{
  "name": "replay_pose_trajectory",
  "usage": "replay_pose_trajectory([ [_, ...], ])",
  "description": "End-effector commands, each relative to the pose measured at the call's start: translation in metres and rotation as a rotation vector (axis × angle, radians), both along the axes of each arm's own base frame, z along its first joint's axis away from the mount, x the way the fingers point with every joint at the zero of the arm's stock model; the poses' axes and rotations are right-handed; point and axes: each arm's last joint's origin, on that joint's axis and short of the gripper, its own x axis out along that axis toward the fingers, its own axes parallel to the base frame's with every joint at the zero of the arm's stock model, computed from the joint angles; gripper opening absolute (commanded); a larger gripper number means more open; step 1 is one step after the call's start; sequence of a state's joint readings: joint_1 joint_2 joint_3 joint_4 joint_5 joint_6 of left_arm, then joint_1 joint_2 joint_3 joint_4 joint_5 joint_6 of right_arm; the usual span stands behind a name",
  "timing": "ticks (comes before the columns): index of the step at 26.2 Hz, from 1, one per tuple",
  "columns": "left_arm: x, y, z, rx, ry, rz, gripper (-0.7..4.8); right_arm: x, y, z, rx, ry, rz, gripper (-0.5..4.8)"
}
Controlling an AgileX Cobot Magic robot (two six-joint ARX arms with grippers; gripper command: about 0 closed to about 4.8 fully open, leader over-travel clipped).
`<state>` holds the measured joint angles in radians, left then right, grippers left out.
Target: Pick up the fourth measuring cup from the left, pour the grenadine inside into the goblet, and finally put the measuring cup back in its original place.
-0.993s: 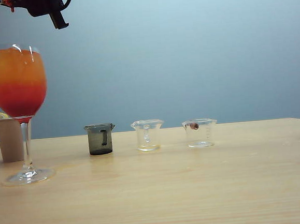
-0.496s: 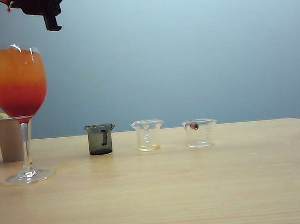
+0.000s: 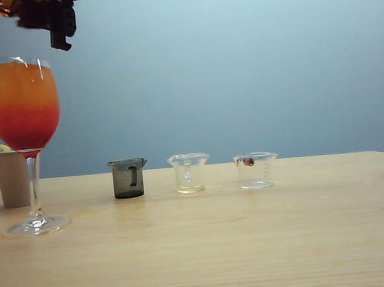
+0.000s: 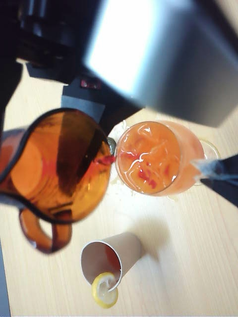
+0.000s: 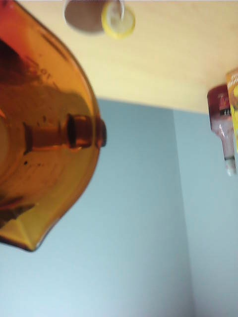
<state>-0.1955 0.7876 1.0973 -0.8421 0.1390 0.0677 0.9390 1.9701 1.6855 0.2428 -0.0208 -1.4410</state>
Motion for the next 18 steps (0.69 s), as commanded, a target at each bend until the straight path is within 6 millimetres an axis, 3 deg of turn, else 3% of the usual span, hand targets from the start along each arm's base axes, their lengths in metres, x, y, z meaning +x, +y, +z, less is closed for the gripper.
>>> replay_pose_trajectory([
  [1,-0.001,0.0,0.002,-0.002,-0.013,-0.006,-0.04,0.0,-0.004,0.008,0.077,0.101,-0.01,2.41],
  [5,-0.001,0.0,0.002,-0.001,-0.014,-0.006,-0.04,0.003,-0.01,0.011,0.18,0.251,-0.03,2.41],
  [11,-0.001,0.0,0.002,-0.002,-0.013,-0.006,-0.04,0.024,-0.04,0.022,0.486,0.76,0.005,2.41],
  [18,-0.001,0.0,0.002,-0.002,-0.013,-0.006,-0.04,0.046,-0.064,0.022,0.606,1.112,0.107,2.42],
])
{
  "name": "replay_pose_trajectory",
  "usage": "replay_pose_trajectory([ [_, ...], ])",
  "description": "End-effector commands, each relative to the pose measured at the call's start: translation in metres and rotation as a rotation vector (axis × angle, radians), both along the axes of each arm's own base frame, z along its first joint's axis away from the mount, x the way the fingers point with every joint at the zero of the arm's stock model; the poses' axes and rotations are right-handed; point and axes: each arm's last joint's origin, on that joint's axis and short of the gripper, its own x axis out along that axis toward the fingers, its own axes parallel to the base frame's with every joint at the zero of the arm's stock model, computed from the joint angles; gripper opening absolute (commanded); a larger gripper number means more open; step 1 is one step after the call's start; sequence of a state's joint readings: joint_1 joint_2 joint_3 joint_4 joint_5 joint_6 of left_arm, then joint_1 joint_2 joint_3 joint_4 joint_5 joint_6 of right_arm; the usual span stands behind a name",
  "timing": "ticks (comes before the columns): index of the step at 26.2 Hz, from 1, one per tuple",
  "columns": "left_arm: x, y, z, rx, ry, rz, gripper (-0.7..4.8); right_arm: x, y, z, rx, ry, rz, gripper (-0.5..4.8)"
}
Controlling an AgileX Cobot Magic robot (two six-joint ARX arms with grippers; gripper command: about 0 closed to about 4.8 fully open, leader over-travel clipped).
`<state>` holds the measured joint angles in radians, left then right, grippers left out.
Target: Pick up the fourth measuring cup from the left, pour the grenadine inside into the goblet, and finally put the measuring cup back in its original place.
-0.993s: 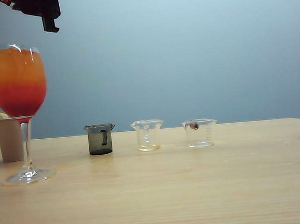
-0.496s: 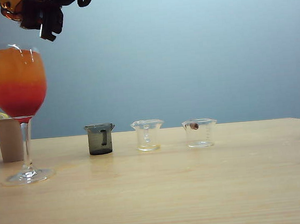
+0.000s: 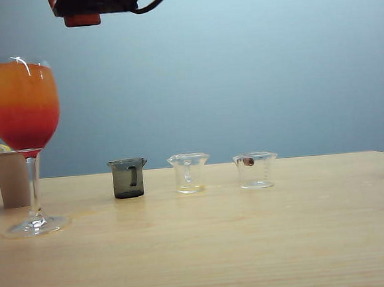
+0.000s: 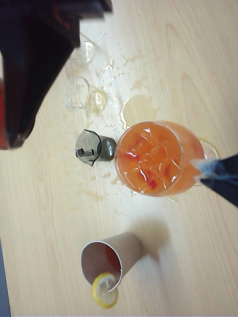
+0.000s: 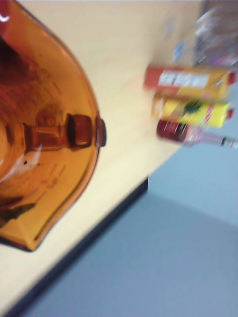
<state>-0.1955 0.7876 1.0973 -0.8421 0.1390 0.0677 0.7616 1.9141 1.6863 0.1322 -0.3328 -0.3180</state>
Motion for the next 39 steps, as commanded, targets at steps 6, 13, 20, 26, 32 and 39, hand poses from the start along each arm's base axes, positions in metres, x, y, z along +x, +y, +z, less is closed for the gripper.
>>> replay_pose_trajectory([
  [6,-0.001,0.0,0.002,-0.002,-0.013,-0.006,-0.04,0.013,-0.019,0.005,0.09,0.18,0.035,2.42],
  [13,-0.001,0.0,0.002,-0.002,-0.013,-0.006,-0.04,0.037,-0.052,0.007,0.093,0.186,-0.056,2.42],
  [20,-0.001,0.0,0.002,-0.002,-0.013,-0.006,-0.04,0.058,-0.115,0.008,0.081,0.211,-0.226,2.42],
  [26,-0.001,0.0,0.002,-0.002,-0.013,-0.006,-0.04,0.05,-0.16,0.004,0.084,0.213,-0.34,2.42],
  [32,-0.001,0.0,0.002,-0.001,-0.013,-0.005,-0.04,0.025,-0.199,-0.009,0.104,0.181,-0.464,2.42],
  [39,-0.001,0.0,0.002,-0.002,-0.013,-0.006,-0.04,-0.011,-0.236,-0.048,0.156,0.18,-0.674,2.42],
])
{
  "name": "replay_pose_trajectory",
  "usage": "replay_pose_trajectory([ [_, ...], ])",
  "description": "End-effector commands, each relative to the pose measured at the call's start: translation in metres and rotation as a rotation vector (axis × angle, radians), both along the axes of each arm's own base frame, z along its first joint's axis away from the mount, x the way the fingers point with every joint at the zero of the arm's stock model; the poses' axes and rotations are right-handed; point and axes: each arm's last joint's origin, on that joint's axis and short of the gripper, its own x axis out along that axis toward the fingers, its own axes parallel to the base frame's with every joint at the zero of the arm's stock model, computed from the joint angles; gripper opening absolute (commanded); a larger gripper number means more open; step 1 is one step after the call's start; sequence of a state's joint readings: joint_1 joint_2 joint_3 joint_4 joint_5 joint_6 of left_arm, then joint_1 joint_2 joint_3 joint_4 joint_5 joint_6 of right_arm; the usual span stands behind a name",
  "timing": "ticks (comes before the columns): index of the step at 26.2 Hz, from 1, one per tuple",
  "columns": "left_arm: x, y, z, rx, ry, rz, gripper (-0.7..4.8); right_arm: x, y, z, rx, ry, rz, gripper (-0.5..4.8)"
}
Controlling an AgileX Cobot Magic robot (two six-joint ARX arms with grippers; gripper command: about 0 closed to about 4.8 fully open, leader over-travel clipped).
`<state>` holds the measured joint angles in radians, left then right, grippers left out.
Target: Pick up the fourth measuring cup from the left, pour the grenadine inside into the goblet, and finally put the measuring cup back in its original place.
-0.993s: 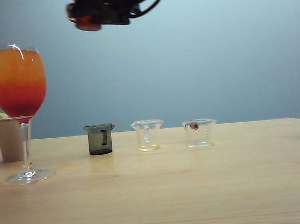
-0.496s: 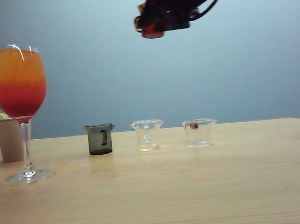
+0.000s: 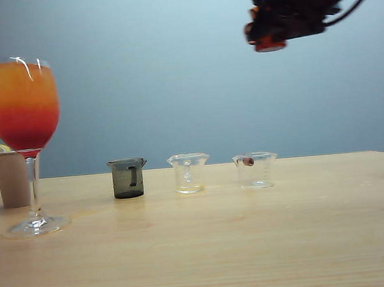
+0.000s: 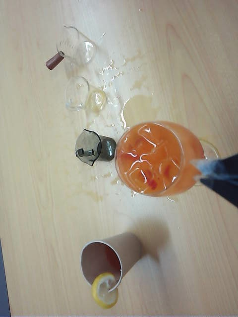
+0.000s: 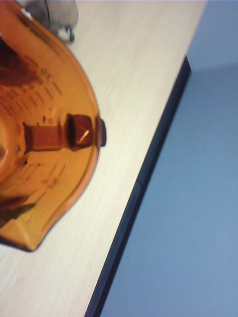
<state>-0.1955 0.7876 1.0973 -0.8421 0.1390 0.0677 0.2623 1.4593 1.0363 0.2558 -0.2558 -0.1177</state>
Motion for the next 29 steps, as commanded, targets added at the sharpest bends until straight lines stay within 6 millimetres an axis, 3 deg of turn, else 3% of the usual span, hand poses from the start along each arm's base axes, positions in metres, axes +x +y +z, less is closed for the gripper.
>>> replay_pose_trajectory([
  [1,-0.001,0.0,0.002,-0.002,-0.014,-0.006,-0.04,-0.011,-0.011,-0.012,0.046,-0.032,-0.108,2.42],
  [6,-0.001,0.0,0.002,-0.002,-0.013,-0.006,-0.04,-0.029,-0.02,-0.072,0.105,-0.045,-0.243,2.42],
  [12,-0.001,0.0,0.002,-0.002,-0.013,-0.006,-0.04,-0.029,-0.022,-0.118,0.122,0.034,-0.32,2.37],
  [19,-0.001,0.0,0.002,-0.002,-0.013,-0.006,-0.04,-0.012,-0.018,-0.154,0.123,0.008,-0.35,2.37],
  [23,-0.001,0.0,0.002,-0.002,-0.013,-0.006,-0.04,-0.003,-0.017,-0.173,0.134,-0.026,-0.368,1.54],
  [25,-0.001,0.0,0.002,-0.002,-0.013,-0.006,-0.04,0.006,-0.014,-0.184,0.129,-0.017,-0.369,1.47],
  [29,-0.001,0.0,0.002,-0.002,-0.013,-0.006,-0.04,0.02,-0.013,-0.188,0.116,-0.015,-0.408,1.47],
])
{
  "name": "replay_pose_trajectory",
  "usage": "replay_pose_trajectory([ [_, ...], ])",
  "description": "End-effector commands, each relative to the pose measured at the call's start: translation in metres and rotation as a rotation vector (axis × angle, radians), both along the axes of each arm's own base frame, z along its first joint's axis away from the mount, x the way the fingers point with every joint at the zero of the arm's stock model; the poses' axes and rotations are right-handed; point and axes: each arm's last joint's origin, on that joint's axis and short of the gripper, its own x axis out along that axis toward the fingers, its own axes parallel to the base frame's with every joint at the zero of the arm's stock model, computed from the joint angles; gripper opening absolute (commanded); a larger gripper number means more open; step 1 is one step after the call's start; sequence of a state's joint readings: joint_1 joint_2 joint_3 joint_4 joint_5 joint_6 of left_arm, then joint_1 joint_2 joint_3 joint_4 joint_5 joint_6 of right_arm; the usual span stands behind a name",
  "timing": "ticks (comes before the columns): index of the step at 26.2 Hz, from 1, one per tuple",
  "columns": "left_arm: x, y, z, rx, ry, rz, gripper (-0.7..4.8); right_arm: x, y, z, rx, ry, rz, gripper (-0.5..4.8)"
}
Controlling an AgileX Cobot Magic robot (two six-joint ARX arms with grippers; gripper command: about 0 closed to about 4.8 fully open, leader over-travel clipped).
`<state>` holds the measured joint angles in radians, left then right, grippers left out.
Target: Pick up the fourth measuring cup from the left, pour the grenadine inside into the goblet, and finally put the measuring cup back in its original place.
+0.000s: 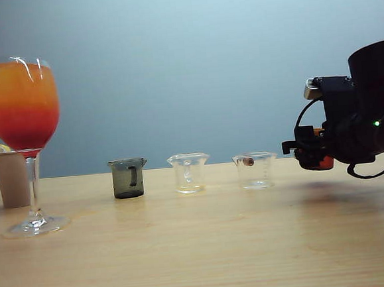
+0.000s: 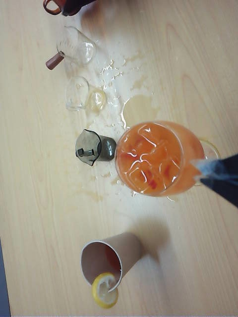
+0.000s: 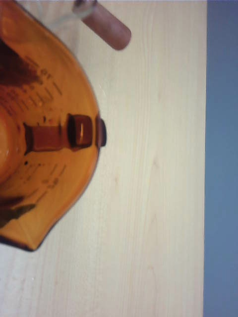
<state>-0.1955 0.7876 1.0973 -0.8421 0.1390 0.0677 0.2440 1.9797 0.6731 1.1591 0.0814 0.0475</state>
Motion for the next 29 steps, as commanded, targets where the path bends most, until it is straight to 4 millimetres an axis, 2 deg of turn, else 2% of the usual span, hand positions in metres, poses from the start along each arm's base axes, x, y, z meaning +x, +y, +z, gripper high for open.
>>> replay_pose_trajectory([
  [1,-0.001,0.0,0.002,-0.002,-0.013,-0.006,-0.04,0.011,0.0,0.006,-0.009,-0.029,-0.04,1.47],
  [7,-0.001,0.0,0.002,-0.002,-0.013,-0.006,-0.04,0.022,0.003,0.005,-0.067,0.038,-0.025,1.47],
  [27,-0.001,0.0,0.002,-0.002,-0.013,-0.006,-0.04,0.022,0.004,-0.002,-0.033,0.105,0.014,1.5],
  [28,-0.001,0.0,0.002,-0.002,-0.013,-0.006,-0.04,0.022,0.004,-0.003,-0.024,0.107,0.02,1.75],
  [29,-0.001,0.0,0.002,-0.002,-0.013,-0.006,-0.04,0.022,0.004,-0.003,-0.015,0.109,0.018,2.2],
])
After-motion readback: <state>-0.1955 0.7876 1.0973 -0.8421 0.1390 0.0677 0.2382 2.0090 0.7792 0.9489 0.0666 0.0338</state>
